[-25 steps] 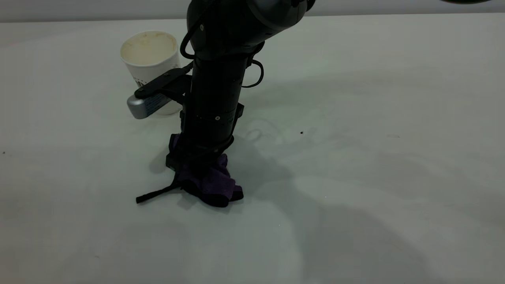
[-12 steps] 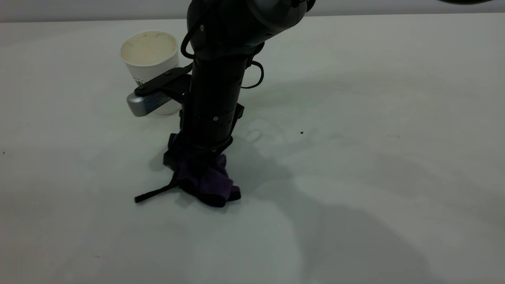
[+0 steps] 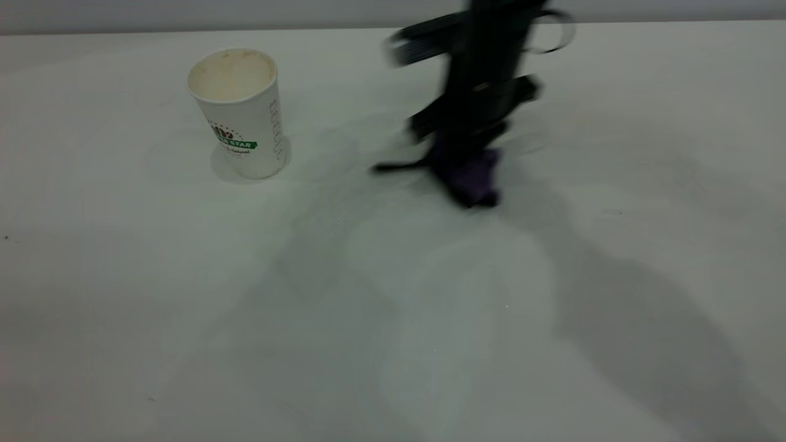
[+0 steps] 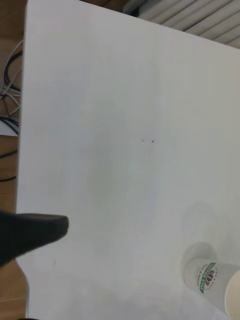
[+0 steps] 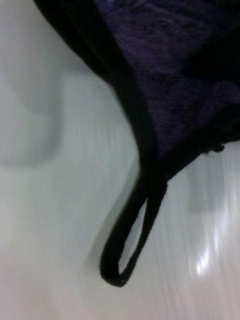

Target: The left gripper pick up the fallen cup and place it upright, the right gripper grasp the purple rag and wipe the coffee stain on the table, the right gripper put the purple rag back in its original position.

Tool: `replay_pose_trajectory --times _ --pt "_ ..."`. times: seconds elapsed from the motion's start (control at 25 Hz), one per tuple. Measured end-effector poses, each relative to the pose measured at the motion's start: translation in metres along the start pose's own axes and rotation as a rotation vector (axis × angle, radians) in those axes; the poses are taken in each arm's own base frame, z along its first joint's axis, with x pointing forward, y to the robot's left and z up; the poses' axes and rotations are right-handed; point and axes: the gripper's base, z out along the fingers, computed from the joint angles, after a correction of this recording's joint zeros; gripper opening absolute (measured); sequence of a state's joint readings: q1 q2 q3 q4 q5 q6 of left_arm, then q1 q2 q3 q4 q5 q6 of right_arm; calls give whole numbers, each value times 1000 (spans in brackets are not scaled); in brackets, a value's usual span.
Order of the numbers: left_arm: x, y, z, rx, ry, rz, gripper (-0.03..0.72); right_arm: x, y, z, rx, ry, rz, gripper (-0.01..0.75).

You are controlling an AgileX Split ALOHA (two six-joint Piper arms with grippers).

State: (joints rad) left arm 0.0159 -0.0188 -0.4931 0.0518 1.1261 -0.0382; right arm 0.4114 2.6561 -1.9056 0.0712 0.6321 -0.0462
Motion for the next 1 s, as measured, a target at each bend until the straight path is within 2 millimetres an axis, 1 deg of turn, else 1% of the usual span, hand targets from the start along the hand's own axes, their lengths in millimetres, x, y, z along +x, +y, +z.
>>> replay_pose_trajectory --times 0.08,0.24,0.32,0.4,0.44,0.52,0.6,0.68,0.72,0.76,0.8,0.88,1.0 --pt "0 0 0 0 0 0 474 1 -42 -3 25 7 88 132" --pt "0 0 0 0 0 0 474 14 -113 -11 58 40 238 132" --pt "0 0 0 0 0 0 474 22 -138 -14 67 59 289 140" --pt "0 0 0 0 0 0 474 28 -154 -17 72 78 320 171" --pt "0 0 0 0 0 0 474 30 -159 -19 73 85 331 204" --pt "0 0 0 0 0 0 474 32 -166 -25 79 105 338 307" --pt "0 0 0 0 0 0 474 31 -168 -37 84 118 332 469" --pt "0 0 0 0 0 0 474 25 -167 -59 86 119 310 623" --pt "0 0 0 0 0 0 474 19 -167 -76 89 100 299 674" --pt "0 0 0 0 0 0 474 12 -167 -97 93 77 290 701" --pt "0 0 0 0 0 0 474 8 -165 -116 94 63 284 714" --pt "0 0 0 0 0 0 474 -1 -161 -165 101 22 273 724" --pt "0 0 0 0 0 0 474 -1 -152 -235 103 -2 266 725"
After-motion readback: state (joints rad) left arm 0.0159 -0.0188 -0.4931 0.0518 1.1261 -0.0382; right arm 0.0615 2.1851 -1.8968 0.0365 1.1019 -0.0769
